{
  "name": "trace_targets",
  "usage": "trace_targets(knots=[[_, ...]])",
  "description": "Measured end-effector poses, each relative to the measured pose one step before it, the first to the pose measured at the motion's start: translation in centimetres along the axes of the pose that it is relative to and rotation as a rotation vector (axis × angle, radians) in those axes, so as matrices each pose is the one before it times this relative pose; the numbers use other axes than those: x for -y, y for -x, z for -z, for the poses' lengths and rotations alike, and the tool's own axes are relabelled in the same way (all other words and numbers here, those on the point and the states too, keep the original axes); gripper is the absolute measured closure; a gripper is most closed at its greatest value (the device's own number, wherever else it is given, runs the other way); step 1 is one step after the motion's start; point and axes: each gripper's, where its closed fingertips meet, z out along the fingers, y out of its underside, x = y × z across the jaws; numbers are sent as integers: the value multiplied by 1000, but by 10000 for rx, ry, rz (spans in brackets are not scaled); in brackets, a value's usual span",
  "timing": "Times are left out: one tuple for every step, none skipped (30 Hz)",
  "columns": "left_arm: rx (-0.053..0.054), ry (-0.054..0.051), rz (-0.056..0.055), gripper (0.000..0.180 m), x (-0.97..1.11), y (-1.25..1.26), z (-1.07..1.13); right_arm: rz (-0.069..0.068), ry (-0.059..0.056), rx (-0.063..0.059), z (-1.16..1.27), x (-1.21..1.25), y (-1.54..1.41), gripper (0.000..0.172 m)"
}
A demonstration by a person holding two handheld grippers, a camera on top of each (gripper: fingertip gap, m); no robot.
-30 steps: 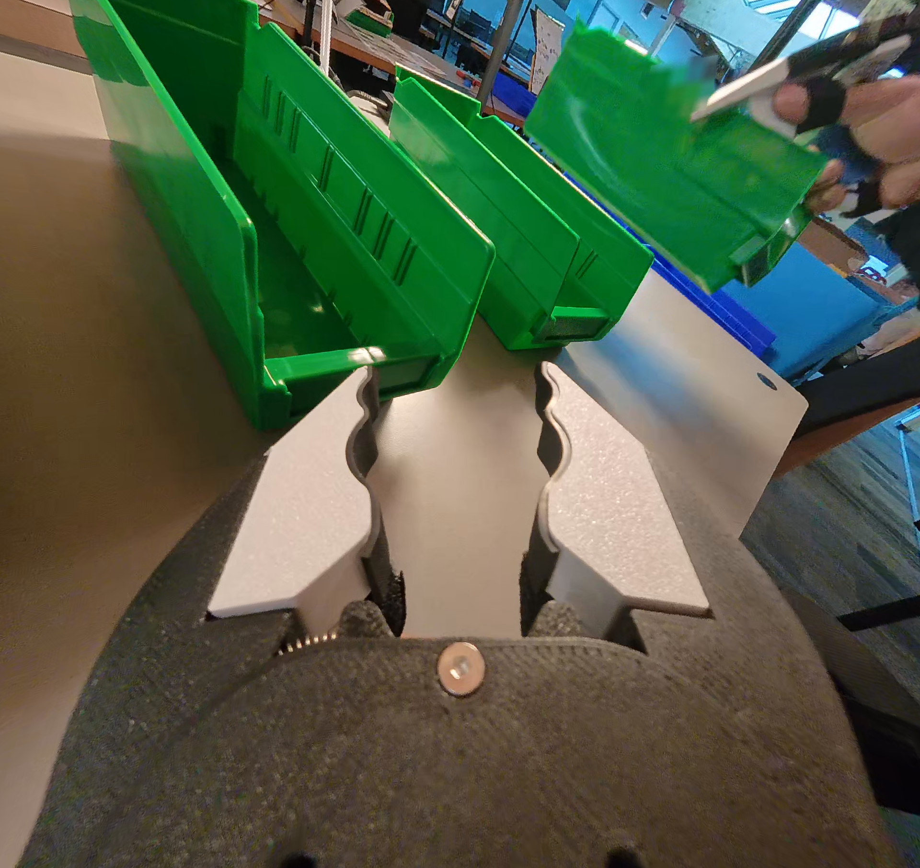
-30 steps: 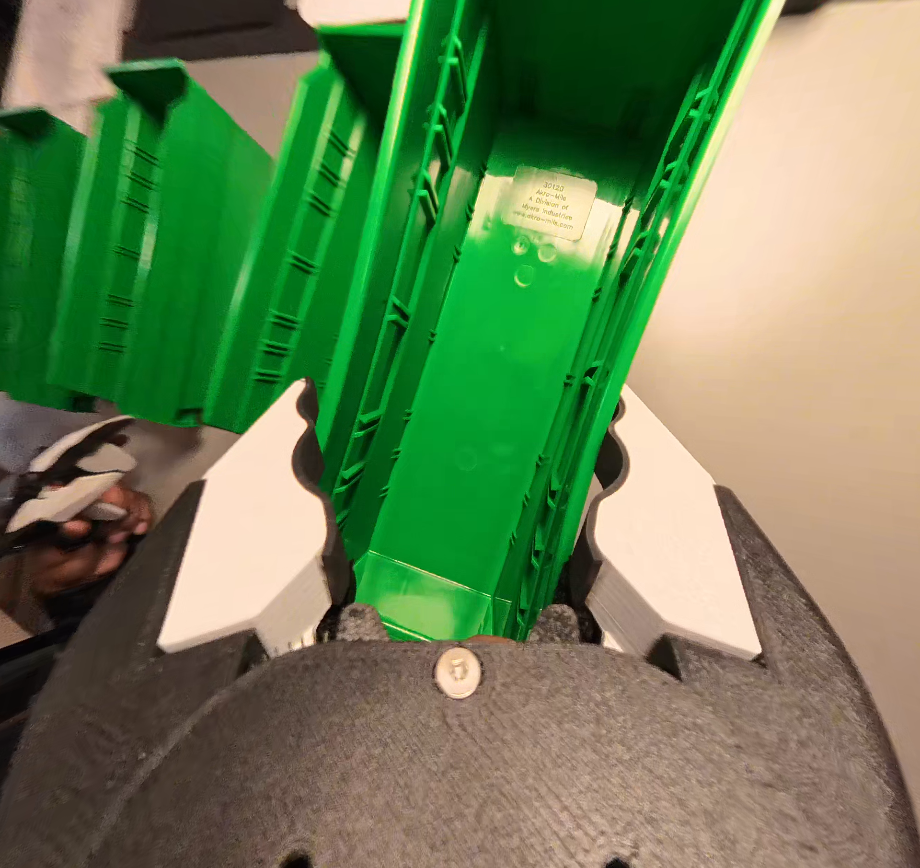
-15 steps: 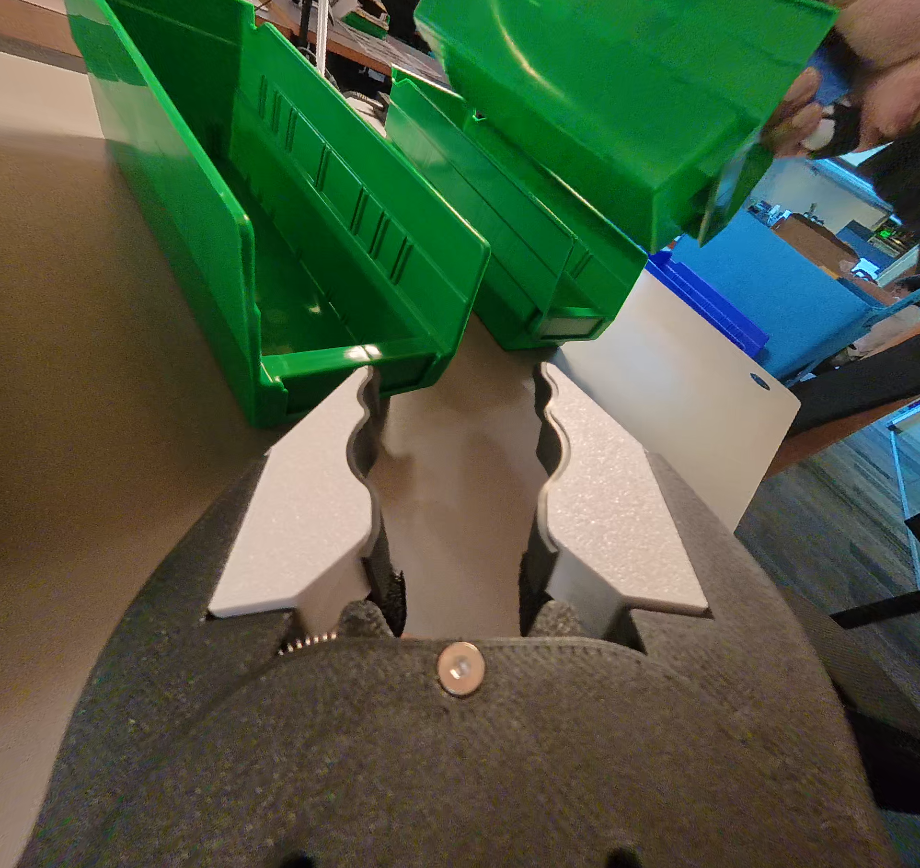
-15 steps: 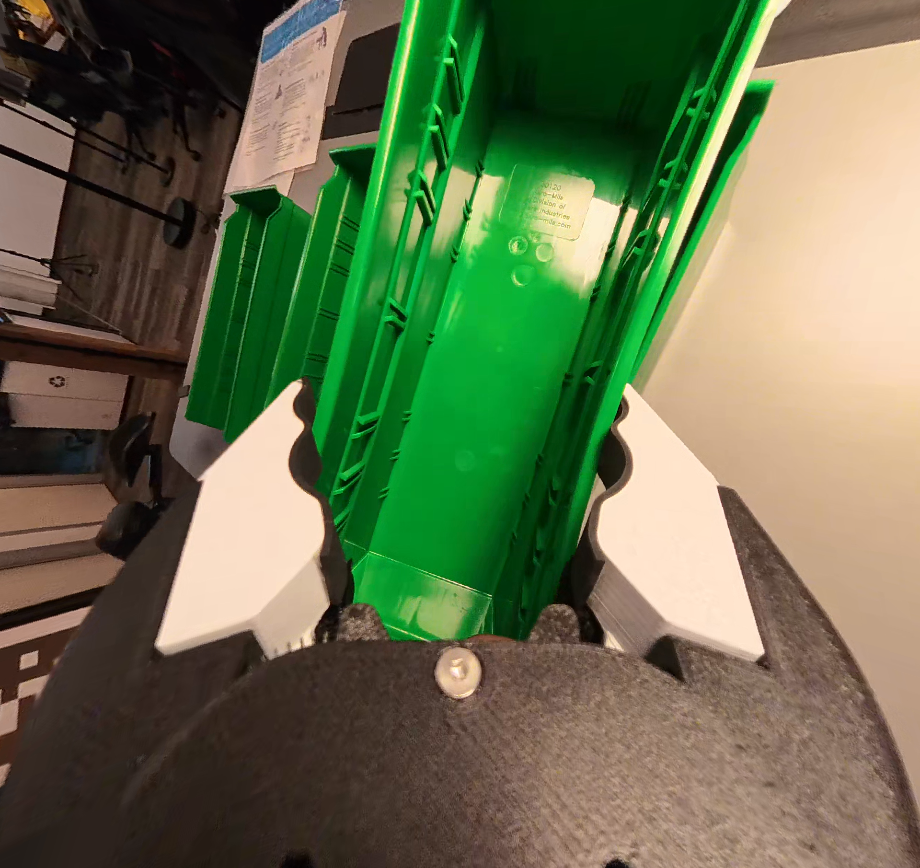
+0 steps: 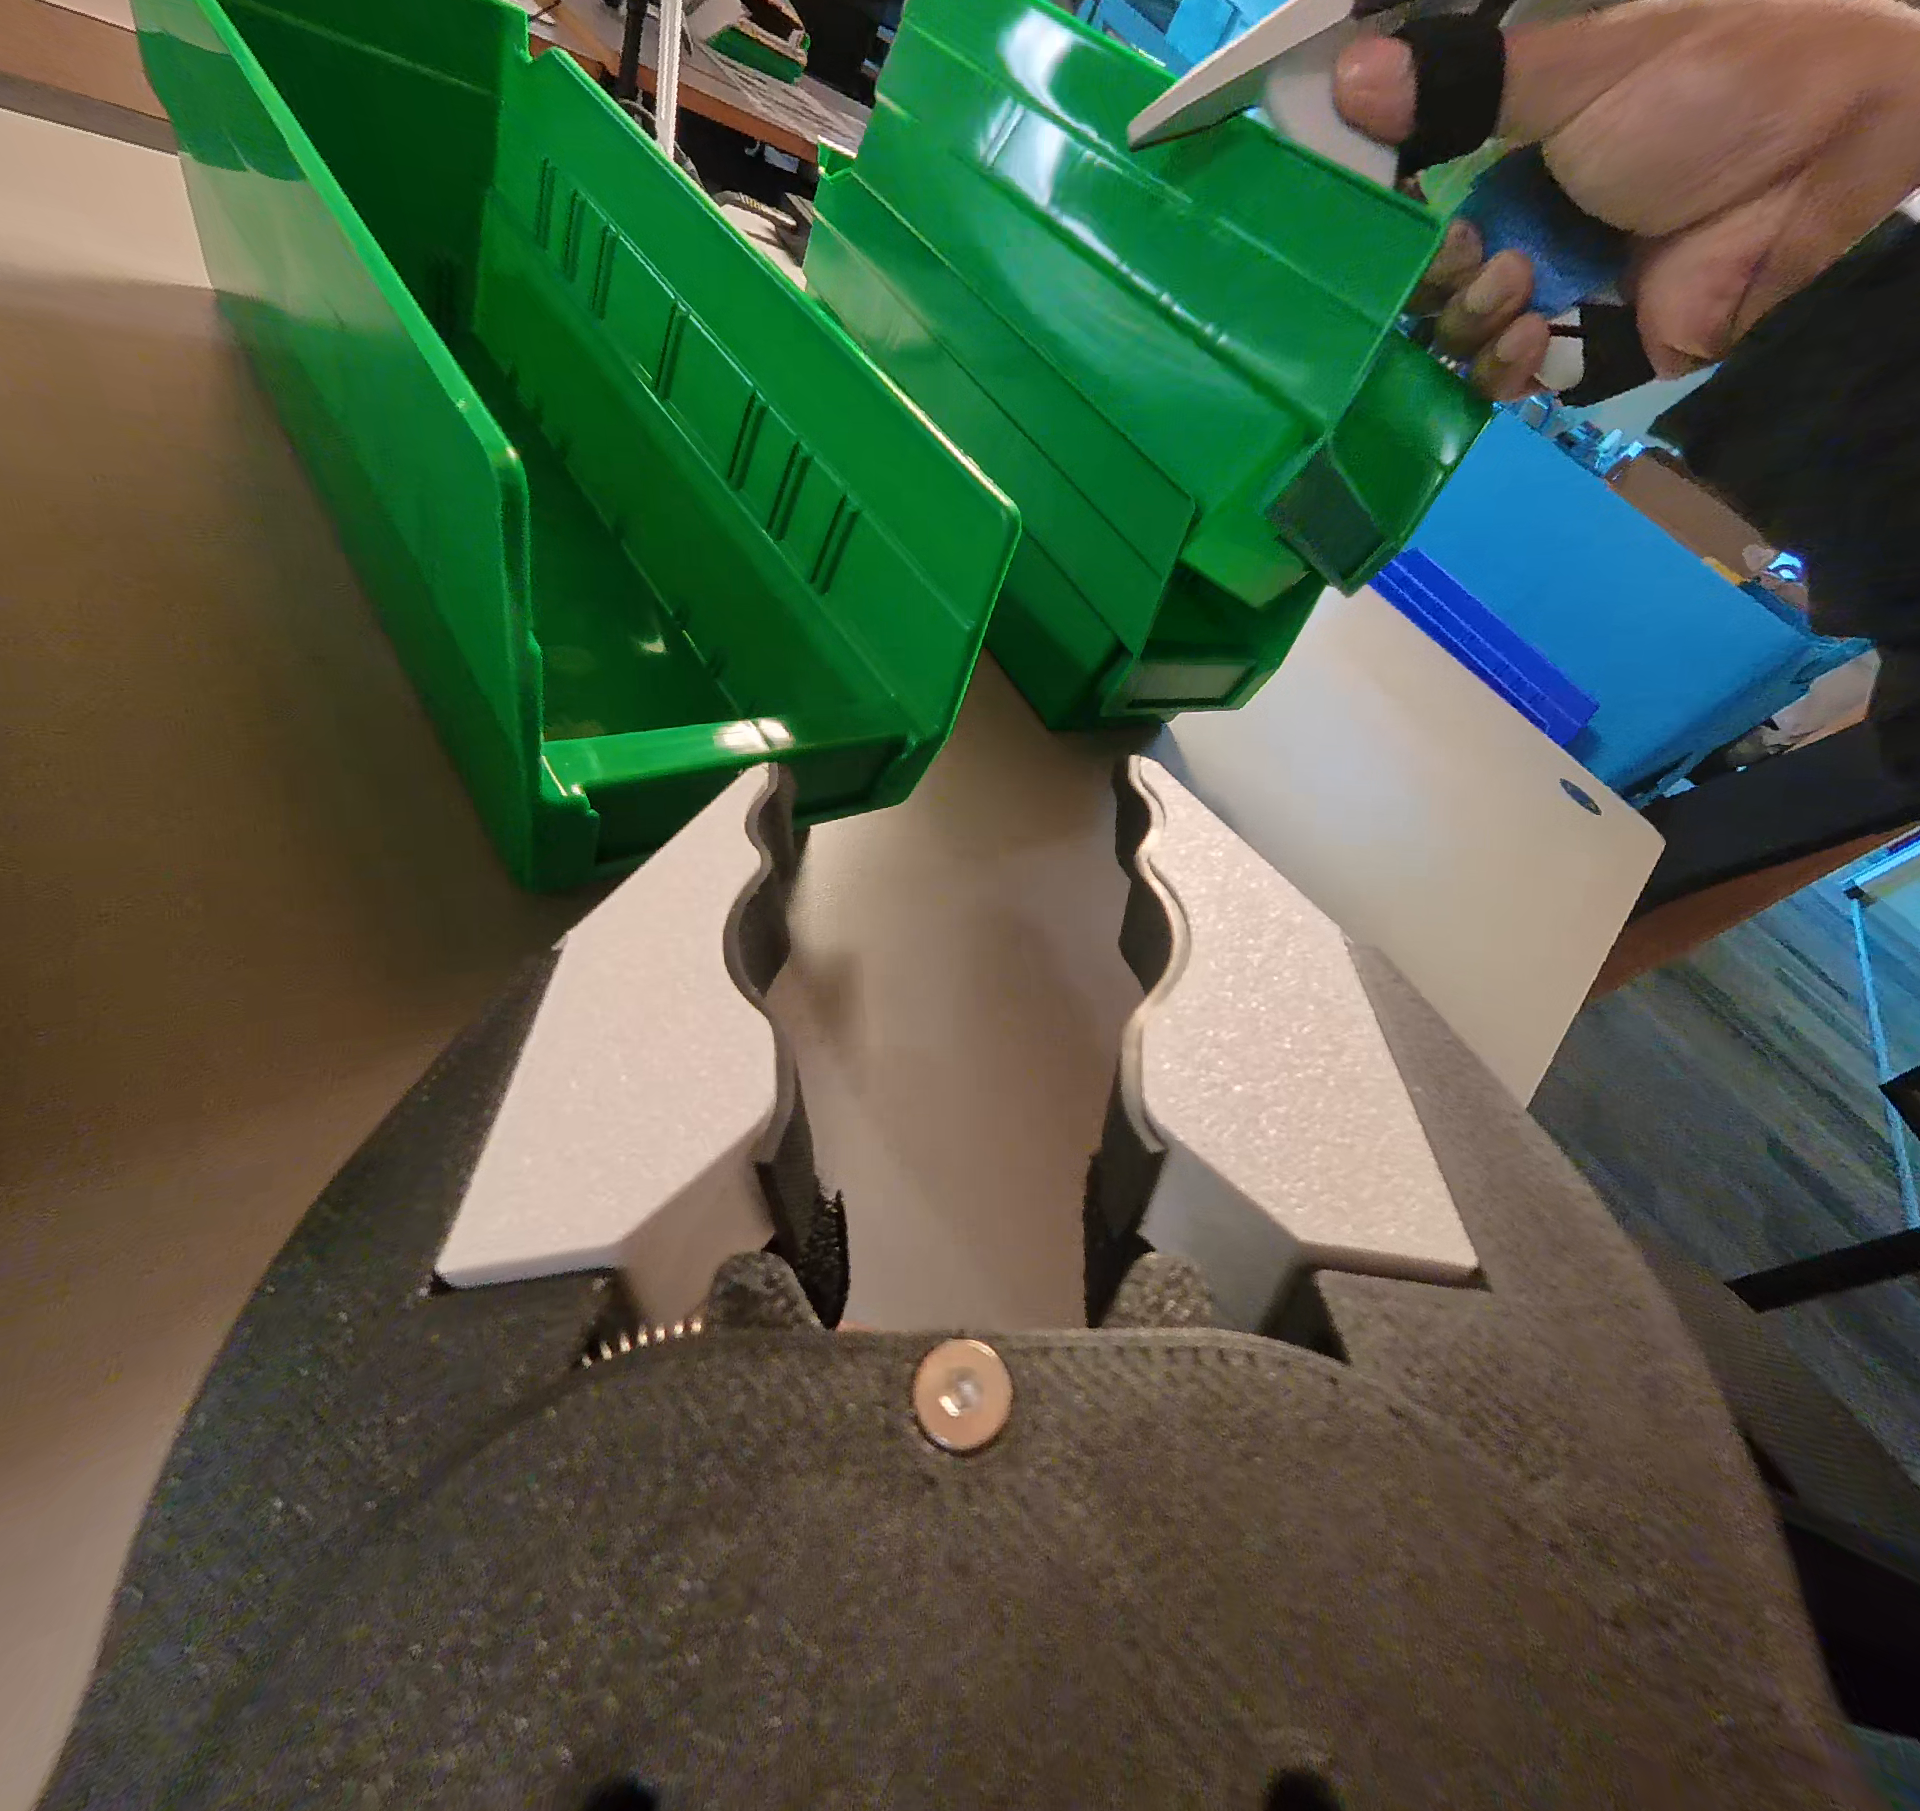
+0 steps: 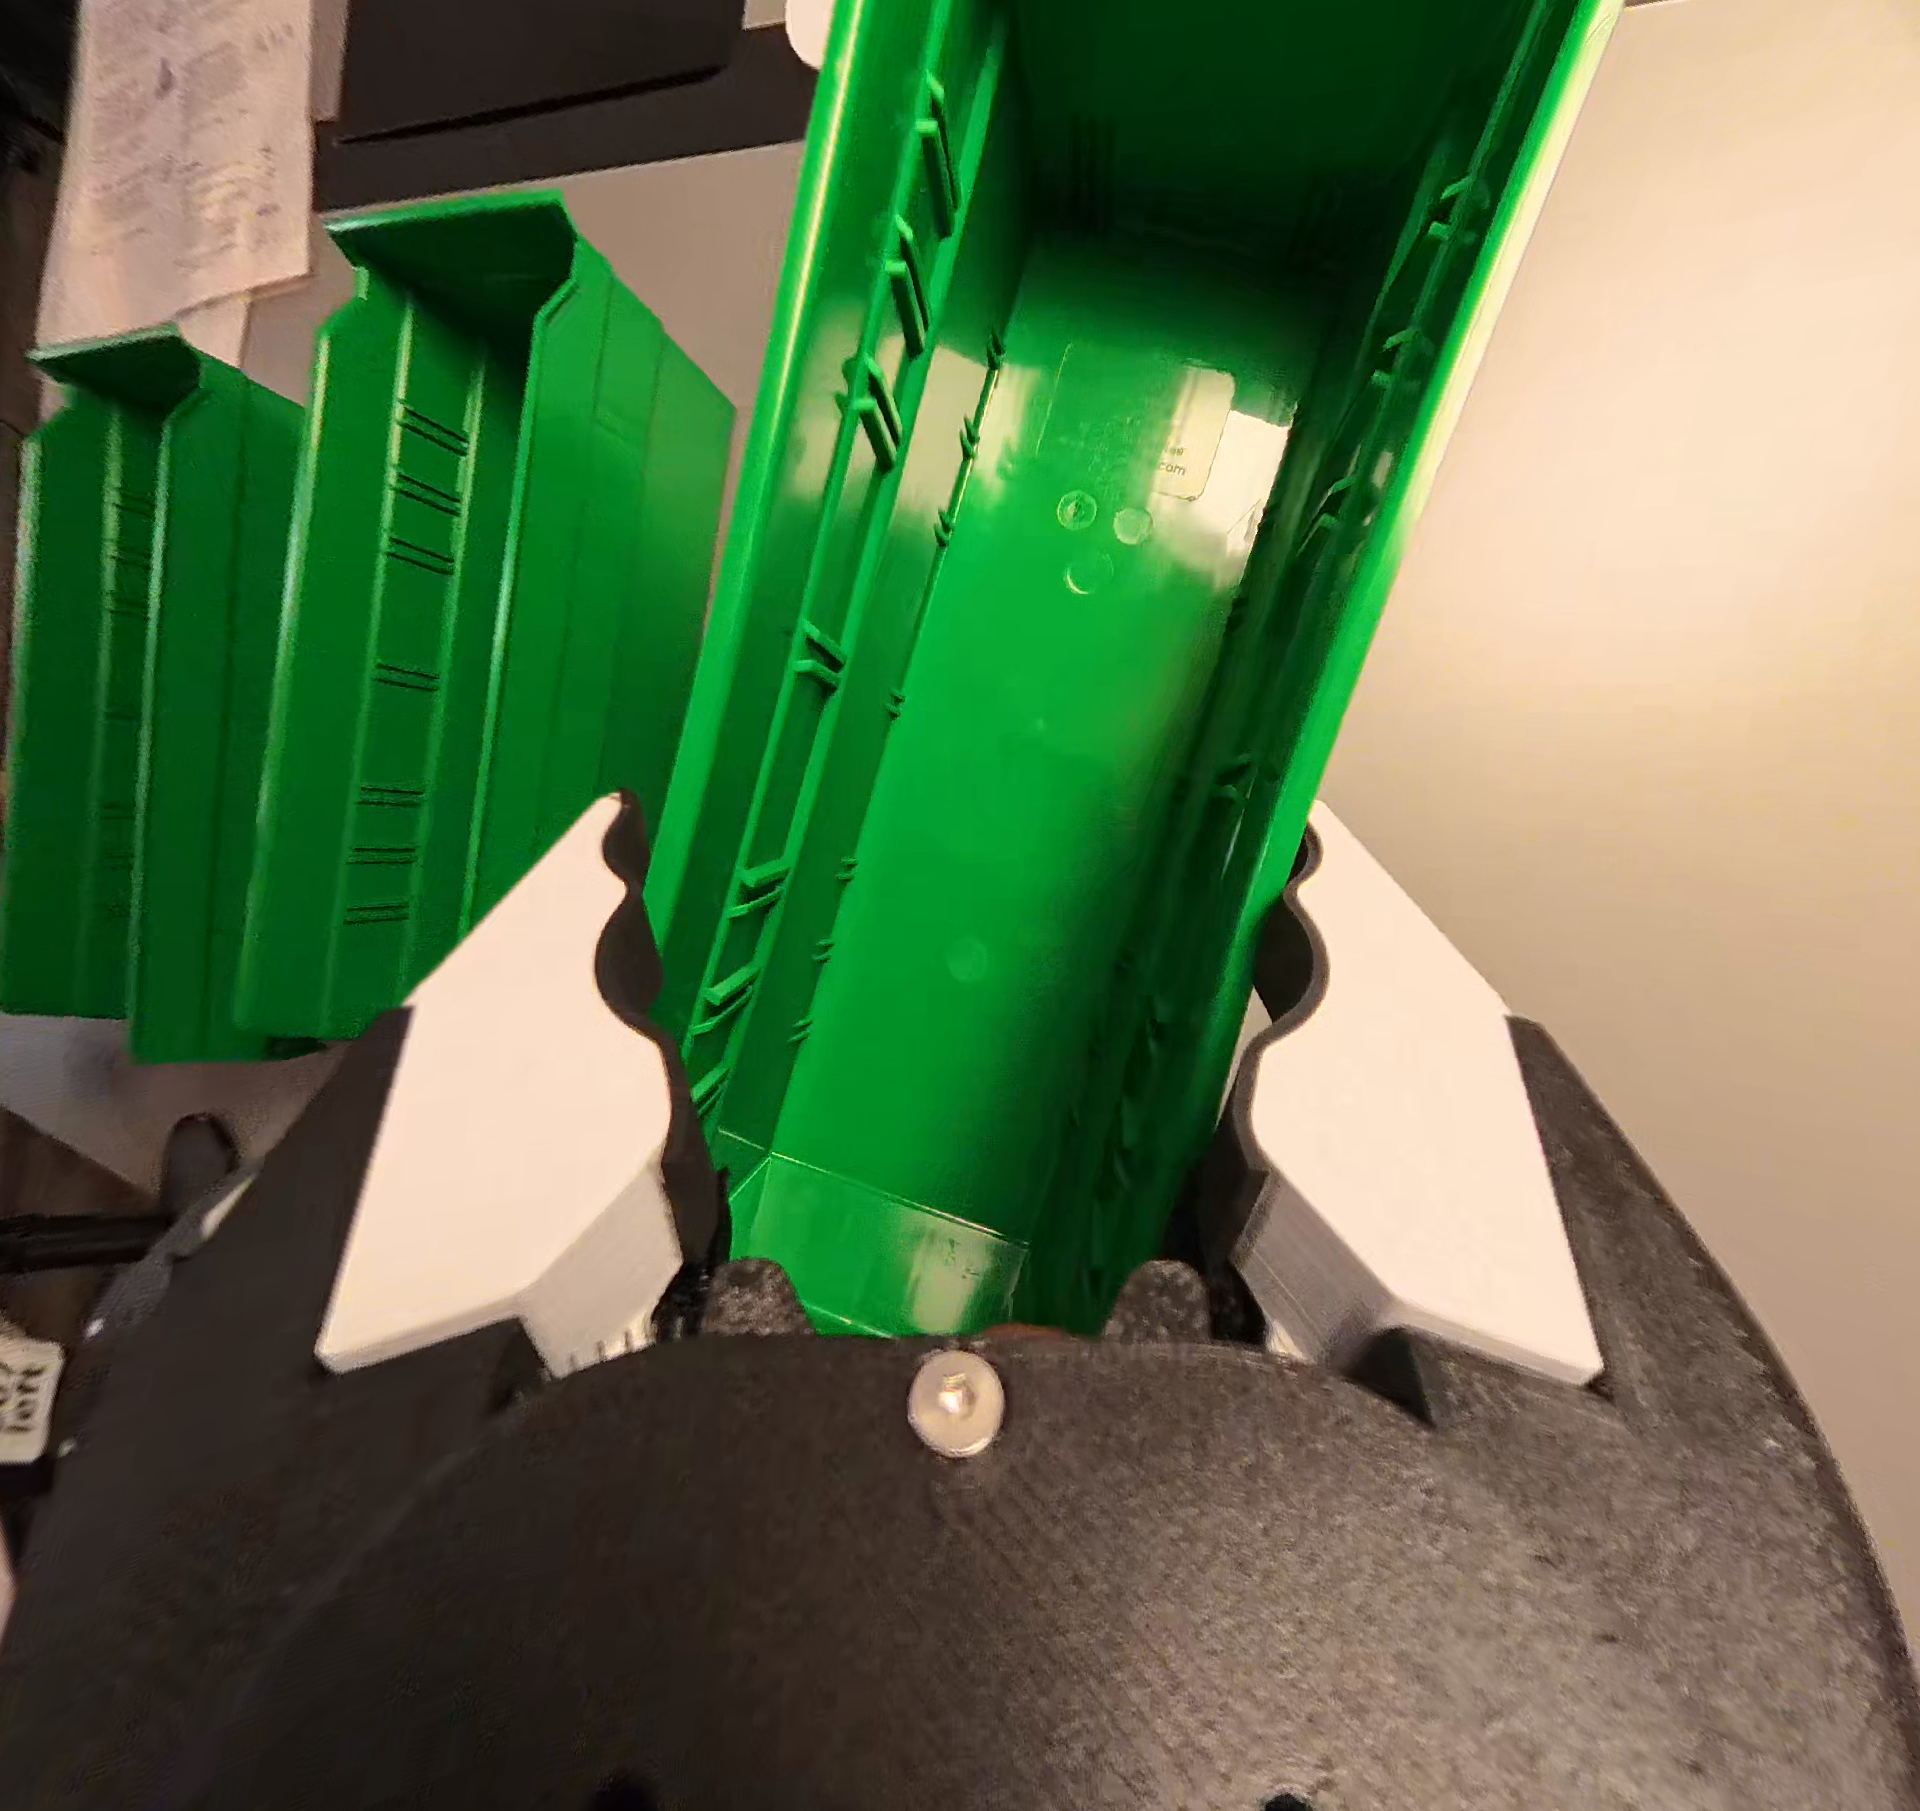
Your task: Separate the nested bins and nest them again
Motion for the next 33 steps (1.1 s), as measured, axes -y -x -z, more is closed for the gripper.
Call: trace_targets(knots=[[16, 8, -21, 119, -16, -5, -8, 144, 51, -213, -287, -42, 23, 53], [-1, 11, -6, 119, -29, -25, 10, 136, 7, -219, -274, -12, -25, 53], [-14, -4, -4, 119, -4, -27, 14, 139, 31, -212, -284, -56, -54, 53], [-6, -15, -2, 119, 16, -2, 21, 83, 50, -159, -298, -92, -27, 53], [-9, -11, 6, 119, 16, -4, 19, 84, 71, -153, -237, -69, -47, 53], [-15, -7, 15, 119, 11, 1, 12, 82, 45, -138, -133, -2, 12, 53], [-20, -1, 21, 119, -2, -1, 2, 71, 14, -111, -103, 63, 60, 53], [-20, 7, 20, 119, -8, 3, -6, 78, 8, -126, -76, 71, 25, 52], [-13, 9, 9, 119, -12, -5, -3, 64, 28, -109, -102, 43, 46, 52], [-7, 7, 1, 119, -5, -7, -8, 66, 25, -90, -95, 80, 60, 52], [-9, 1, -1, 119, -2, -11, 1, 79, 40, -76, -51, 104, 84, 52], [-10, -4, 3, 119, 2, 1, 0, 92, 24, -76, -32, 119, 83, 52], [-10, -4, 9, 119, 11, -4, 11, 92, 2, -80, -60, 121, 69, 52], [-9, -4, 13, 119, 6, 11, 15, 56, 9, -75, -115, 74, 46, 52], [-6, -4, 11, 119, 2, 5, 9, 29, 23, -74, -179, 17, 26, 52], [-5, -1, 7, 119, -2, 4, 2, 20, 42, -69, -242, -27, 3, 51], [-3, 4, 0, 119, -1, -1, -10, 23, 71, -63, -269, -84, 17, 51], [-2, 5, -11, 119, -17, -15, 2, 15, 55, -46, -259, -89, 21, 51], [2, 1, -18, 119, 7, -14, 3, 2, 8, -4, -248, -74, 69, 51], [-1, -1, -10, 119, -8, -7, 16, 10, -15, -2, -278, -88, 25, 50], [-8, -3, 1, 119, -1, -16, 11, 20, -18, -84, -264, -109, -102, 48], [-1, -5, 4, 119, 8, 0, 5, 46, -45, -92, -165, -22, -87, 46], [-2, 7, 3, 119, 0, 6, -12, 14, -42, -50, -104, -25, -15, 45], [1, 9, -7, 119, -18, -6, 1, 37, -14, -41, -63, -45, 6, 43], [5, 0, -13, 119, 4, -1, -3, 17, -14, -28, -62, -54, -24, 42], [2, -6, -11, 119, 8, -10, 5, -32, -2, 14, -49, -87, -6, 39], [-2, -7, -7, 119, 1, -14, 3, -3, -50, 54, 52, -9, 29, 38], [-7, -11, -4, 119, 15, -19, 20, -24, -143, 153, 285, 140, 170, 40], [-13, -14, 5, 118, 16, -12, 30, -39, -182, 190, 524, 172, 262, 38], [-30, -21, 11, 118, 20, -44, 39, 110, -205, 156, 726, 119, 289, 36], [-15, -32, 20, 117, 33, -5, 52, 195, -292, 107, 976, 92, 262, 34], [-9, -36, 32, 116, 49, 16, 50, 164, -385, 139, 1163, 10, 295, 32], [-19, -38, 41, 114, 61, 12, 42, 165, -516, 348, 1305, -24, 641, 31]])
